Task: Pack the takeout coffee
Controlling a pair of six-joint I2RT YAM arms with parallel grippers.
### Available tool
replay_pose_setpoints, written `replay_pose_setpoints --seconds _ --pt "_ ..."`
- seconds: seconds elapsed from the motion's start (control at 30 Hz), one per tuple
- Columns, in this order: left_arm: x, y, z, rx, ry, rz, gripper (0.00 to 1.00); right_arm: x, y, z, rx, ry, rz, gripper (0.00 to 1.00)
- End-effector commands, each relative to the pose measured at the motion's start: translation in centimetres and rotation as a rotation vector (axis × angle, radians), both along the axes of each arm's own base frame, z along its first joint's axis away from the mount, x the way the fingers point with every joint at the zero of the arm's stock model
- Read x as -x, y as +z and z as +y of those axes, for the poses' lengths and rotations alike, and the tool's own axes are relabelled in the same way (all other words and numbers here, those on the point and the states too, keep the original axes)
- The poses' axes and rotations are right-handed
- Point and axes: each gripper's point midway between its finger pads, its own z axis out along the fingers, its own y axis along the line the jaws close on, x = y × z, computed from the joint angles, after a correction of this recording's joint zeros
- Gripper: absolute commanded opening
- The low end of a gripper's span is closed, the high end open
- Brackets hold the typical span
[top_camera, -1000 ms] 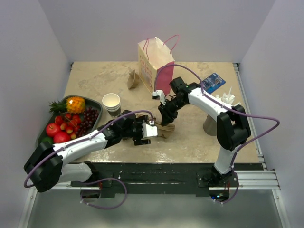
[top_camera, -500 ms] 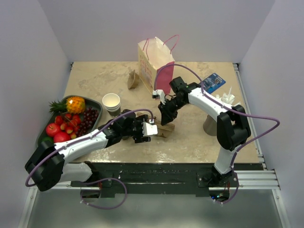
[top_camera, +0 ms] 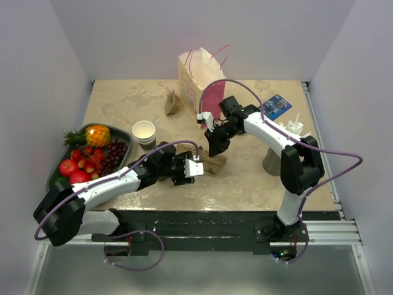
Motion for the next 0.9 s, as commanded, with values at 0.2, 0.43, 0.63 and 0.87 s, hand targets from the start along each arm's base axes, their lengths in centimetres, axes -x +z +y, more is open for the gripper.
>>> replay_pose_setpoints --seconds 0.2,0.43,0.63,0.87 --pt "0.5 0.1 -0.5 0.009 -0.04 0.02 0.67 -4.2 0.8 -0.6 0.039 -0.057 -0.147 0.22" --pt "-0.3 1.9 -1.2 0.067 0.003 0.03 0.69 -3.4 0.4 -0.5 0.033 -0.036 -0.105 0.33" --pt "-1.5 2.8 -1.1 0.097 0.045 0.033 0.7 -2.8 0.2 -0.3 0.026 -0.013 -0.076 0.2" --pt "-2.6 3.5 -0.3 0.108 0.077 0.032 0.7 -4.0 1.5 -0.3 0.02 -0.023 -0.142 0.06"
